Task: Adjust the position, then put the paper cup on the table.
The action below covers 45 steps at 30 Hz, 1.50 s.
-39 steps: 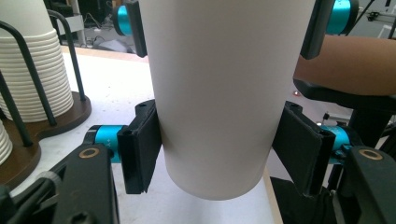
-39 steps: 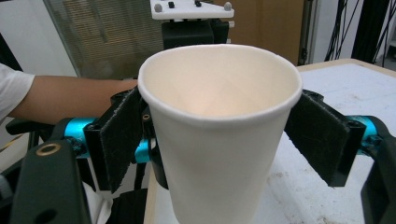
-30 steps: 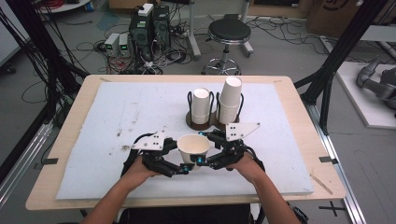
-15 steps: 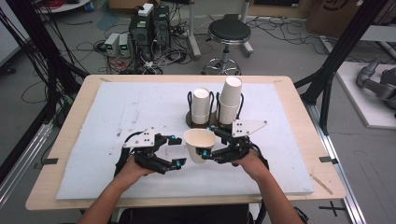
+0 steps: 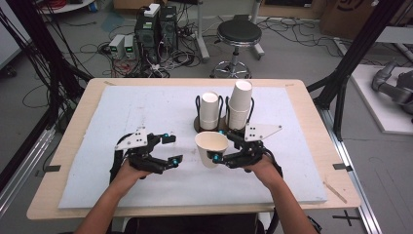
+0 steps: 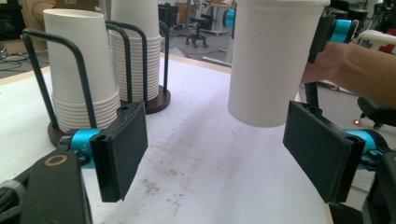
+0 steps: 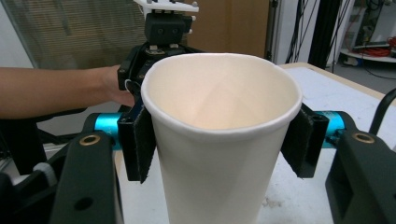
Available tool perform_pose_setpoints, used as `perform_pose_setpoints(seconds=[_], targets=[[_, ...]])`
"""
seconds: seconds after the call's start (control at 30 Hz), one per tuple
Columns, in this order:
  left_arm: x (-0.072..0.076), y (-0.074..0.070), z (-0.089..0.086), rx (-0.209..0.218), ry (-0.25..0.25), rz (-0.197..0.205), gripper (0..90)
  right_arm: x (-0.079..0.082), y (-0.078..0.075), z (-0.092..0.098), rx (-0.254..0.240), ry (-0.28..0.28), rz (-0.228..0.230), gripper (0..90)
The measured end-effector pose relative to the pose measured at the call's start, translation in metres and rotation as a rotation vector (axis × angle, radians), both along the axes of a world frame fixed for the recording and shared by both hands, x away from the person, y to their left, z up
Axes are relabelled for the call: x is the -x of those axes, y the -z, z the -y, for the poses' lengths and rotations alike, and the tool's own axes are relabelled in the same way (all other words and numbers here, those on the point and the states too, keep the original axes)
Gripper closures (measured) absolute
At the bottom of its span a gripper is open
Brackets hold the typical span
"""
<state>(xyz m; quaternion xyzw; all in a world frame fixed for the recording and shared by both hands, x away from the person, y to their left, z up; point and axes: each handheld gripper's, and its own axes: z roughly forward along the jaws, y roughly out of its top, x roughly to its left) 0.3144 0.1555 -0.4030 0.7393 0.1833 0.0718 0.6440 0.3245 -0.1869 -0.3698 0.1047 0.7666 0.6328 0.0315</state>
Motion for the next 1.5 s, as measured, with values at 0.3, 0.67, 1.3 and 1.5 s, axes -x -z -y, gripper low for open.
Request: perform_pose_setpoints(seconds=[0.3, 0.67, 1.3, 1.5], targets=[[-0.003, 0.003, -0.008, 0.0, -0.036, -0.012, 22.0, -0.001, -0.001, 0.003, 0.009, 0.026, 0.012, 37.2], [-0.007, 0.004, -0.02, -0.008, -0.093, -0.013, 22.0, -0.001, -0.001, 0.015, 0.013, 0.063, 0.029, 37.2], [-0.011, 0.007, -0.035, -0.026, -0.138, -0.029, 22.0, -0.012, 0.0, 0.076, 0.023, 0.268, 0.069, 37.3], [-0.012, 0.007, -0.039, -0.025, -0.147, -0.027, 22.0, -0.016, 0.004, 0.092, 0.029, 0.35, 0.076, 37.3]])
